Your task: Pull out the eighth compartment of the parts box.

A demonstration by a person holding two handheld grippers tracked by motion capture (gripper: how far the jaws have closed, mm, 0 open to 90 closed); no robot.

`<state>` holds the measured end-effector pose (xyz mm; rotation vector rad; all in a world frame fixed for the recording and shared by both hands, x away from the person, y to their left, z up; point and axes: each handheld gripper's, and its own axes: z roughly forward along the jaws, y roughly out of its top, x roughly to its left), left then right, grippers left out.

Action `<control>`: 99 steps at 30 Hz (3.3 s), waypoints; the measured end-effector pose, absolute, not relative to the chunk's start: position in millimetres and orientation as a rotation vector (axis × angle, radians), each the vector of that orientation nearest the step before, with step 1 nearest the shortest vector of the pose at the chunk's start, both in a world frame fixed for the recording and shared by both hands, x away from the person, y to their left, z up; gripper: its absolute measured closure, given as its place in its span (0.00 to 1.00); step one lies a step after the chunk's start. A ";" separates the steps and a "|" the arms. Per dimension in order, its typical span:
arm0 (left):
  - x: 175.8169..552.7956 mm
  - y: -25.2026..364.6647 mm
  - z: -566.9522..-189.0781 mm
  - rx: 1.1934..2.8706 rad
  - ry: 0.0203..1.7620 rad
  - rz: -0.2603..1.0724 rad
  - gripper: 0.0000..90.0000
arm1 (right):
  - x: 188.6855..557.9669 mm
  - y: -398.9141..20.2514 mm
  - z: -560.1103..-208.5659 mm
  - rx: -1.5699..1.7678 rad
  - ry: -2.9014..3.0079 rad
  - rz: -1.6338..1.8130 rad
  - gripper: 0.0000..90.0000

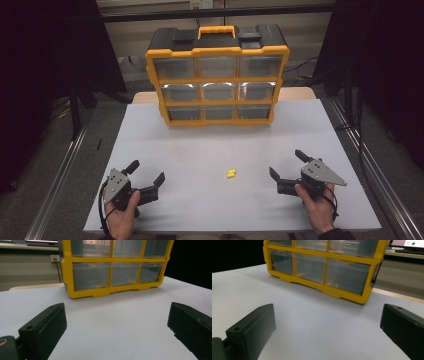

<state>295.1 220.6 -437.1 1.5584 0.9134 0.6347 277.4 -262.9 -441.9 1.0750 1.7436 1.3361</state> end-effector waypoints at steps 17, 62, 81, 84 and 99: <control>295.1 218.9 -437.1 1.567 0.912 0.642 0.03 | 310.5 -239.9 -444.8 1.073 1.821 1.355 0.01; 295.7 221.2 -436.9 1.572 0.916 0.643 0.02 | 394.0 -175.8 -436.3 0.895 1.889 1.251 0.01; 295.0 221.0 -436.8 1.579 0.920 0.636 0.02 | 424.1 -144.0 -433.8 0.650 1.897 1.045 0.06; 295.2 220.7 -437.1 1.574 0.923 0.630 0.02 | 429.9 -139.8 -433.8 0.595 1.889 0.985 0.08; 296.3 220.7 -437.8 1.588 0.921 0.622 0.02 | 446.2 -130.5 -439.7 0.214 1.791 0.582 0.19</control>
